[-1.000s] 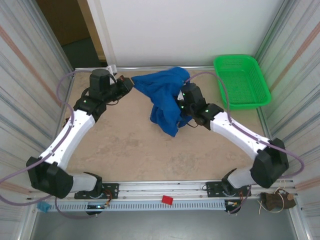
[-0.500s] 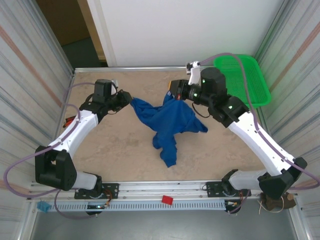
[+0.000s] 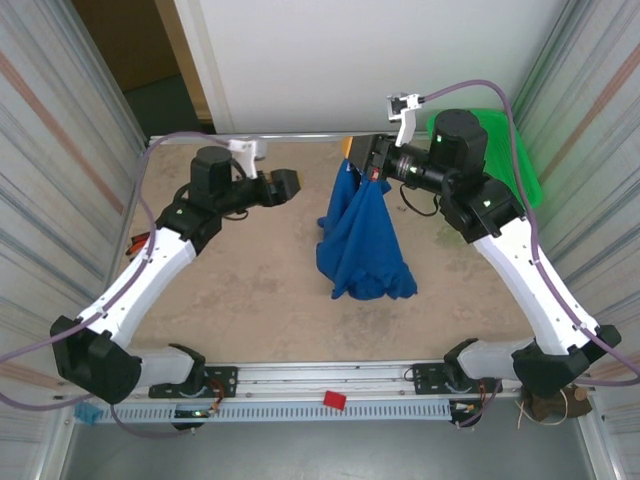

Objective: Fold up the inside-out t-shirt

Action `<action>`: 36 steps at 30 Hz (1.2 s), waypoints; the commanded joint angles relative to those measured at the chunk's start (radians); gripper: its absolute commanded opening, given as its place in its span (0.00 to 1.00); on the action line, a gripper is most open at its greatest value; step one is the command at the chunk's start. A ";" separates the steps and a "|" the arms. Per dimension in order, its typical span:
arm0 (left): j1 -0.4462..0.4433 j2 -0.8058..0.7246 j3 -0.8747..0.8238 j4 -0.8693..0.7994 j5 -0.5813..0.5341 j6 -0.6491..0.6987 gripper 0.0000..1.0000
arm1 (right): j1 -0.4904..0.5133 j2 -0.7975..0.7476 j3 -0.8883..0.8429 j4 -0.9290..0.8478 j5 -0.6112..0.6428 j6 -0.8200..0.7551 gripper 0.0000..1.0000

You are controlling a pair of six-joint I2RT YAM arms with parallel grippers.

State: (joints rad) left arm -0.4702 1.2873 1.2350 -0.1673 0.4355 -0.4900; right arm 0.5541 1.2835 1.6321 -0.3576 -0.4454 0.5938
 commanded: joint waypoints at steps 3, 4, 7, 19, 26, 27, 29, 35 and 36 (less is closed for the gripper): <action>-0.072 0.048 0.041 0.237 0.209 0.104 0.72 | -0.028 0.017 0.134 0.027 -0.142 0.016 0.00; -0.081 0.042 0.026 0.264 0.221 0.096 0.72 | -0.033 0.019 0.146 0.018 -0.142 0.015 0.00; -0.113 0.001 -0.038 0.328 0.193 0.084 0.73 | -0.042 0.023 0.160 0.012 -0.149 0.022 0.00; -0.388 -0.214 -0.198 0.338 -0.364 0.223 0.77 | -0.042 0.030 0.112 0.046 -0.153 0.053 0.00; -0.525 -0.164 -0.198 0.367 -0.618 0.278 0.75 | -0.040 0.020 0.074 0.060 -0.152 0.061 0.00; -0.526 -0.149 -0.192 0.360 -0.635 0.273 0.72 | -0.040 0.018 0.070 0.064 -0.154 0.062 0.00; -0.524 -0.124 -0.197 0.389 -0.662 0.272 0.68 | -0.040 0.011 0.061 0.063 -0.156 0.063 0.00; -0.520 -0.099 -0.209 0.439 -0.736 0.262 0.65 | -0.042 -0.018 0.040 0.055 -0.151 0.054 0.00; -0.517 -0.104 -0.214 0.441 -0.736 0.258 0.66 | -0.042 -0.019 0.036 0.055 -0.150 0.054 0.00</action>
State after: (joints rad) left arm -0.9943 1.2030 1.0321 0.1925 -0.2295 -0.2398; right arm 0.5209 1.3056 1.6733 -0.3599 -0.5770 0.6430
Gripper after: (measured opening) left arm 0.654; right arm 0.048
